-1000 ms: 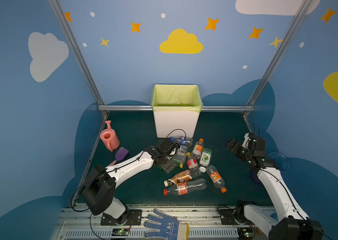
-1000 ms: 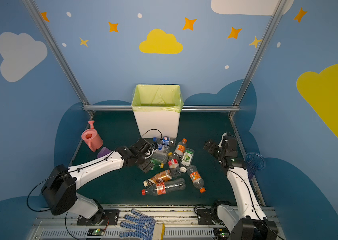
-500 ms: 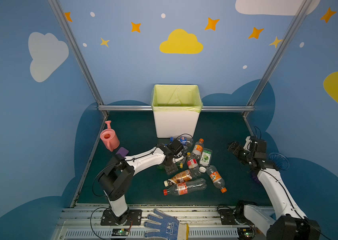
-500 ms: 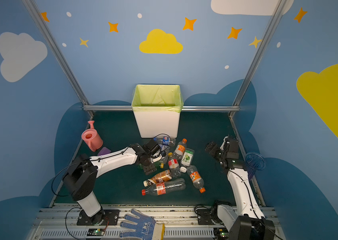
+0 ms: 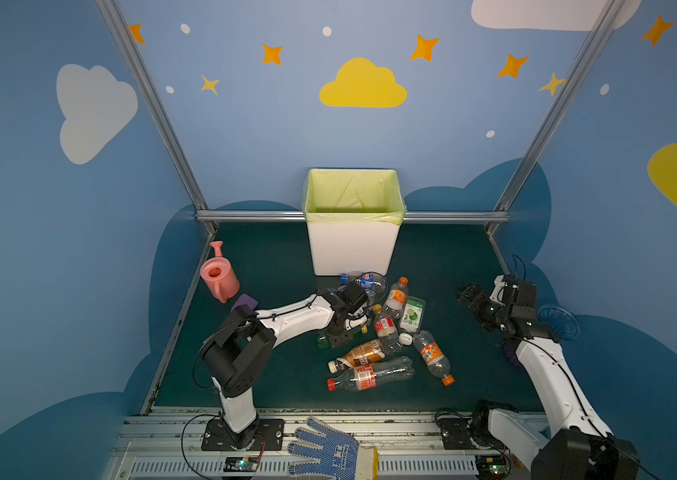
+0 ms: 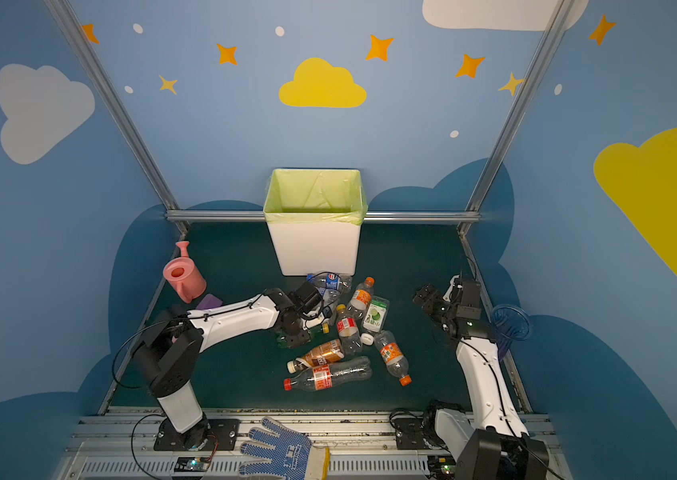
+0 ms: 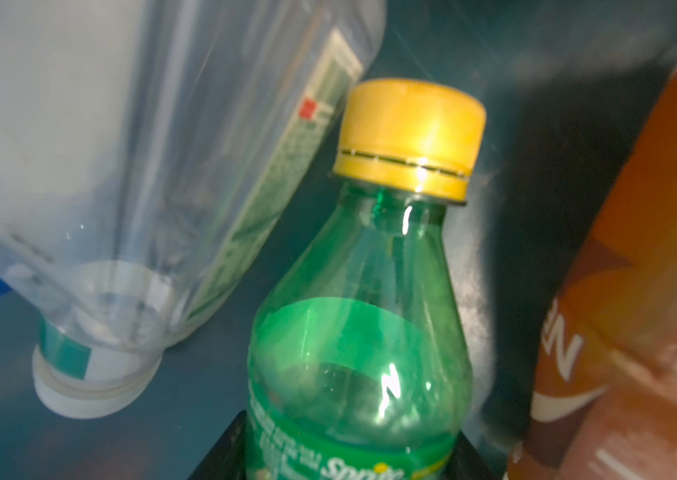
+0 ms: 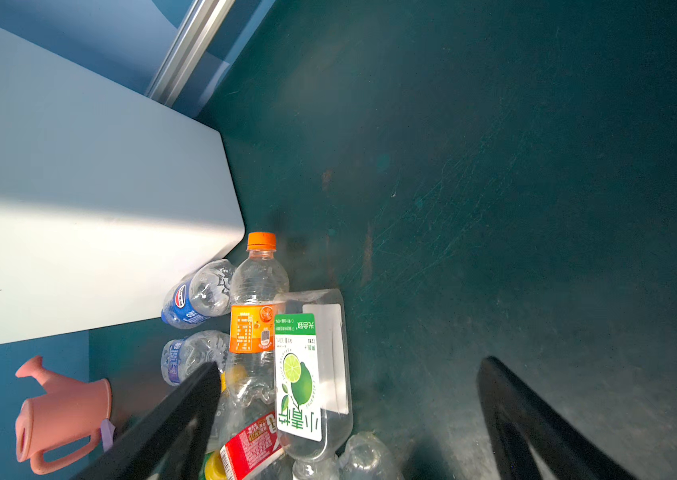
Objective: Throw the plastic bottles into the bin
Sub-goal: 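Grasp the yellow-cap green Sprite bottle with the left gripper while the right arm returns, then lift the Sprite bottle over the bin and open the left gripper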
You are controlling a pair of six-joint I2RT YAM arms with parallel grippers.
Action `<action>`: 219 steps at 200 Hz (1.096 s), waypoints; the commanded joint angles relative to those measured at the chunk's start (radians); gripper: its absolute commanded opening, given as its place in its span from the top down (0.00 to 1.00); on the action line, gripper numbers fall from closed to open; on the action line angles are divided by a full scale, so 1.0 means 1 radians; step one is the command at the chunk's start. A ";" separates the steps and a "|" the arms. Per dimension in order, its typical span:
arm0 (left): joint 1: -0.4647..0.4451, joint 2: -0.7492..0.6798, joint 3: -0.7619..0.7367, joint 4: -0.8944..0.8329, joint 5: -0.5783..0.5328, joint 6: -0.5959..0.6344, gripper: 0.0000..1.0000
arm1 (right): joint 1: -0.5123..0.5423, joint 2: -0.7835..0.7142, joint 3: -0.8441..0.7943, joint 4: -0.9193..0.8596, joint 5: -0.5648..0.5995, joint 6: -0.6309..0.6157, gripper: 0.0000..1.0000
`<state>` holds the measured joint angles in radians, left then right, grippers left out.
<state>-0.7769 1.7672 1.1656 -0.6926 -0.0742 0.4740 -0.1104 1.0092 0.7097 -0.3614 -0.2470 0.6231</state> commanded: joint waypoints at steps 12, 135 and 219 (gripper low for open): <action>0.025 -0.048 -0.047 -0.085 -0.016 -0.056 0.44 | -0.008 -0.013 -0.009 0.012 -0.018 0.007 0.05; 0.050 -0.115 -0.073 -0.179 -0.044 -0.101 0.17 | -0.012 0.006 -0.007 0.019 -0.065 0.025 0.05; 0.042 0.016 -0.005 -0.211 -0.051 -0.043 0.21 | -0.036 -0.006 -0.014 0.012 -0.081 0.021 0.05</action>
<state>-0.7334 1.7569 1.1446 -0.8680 -0.1116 0.4080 -0.1345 1.0138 0.7067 -0.3553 -0.3096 0.6472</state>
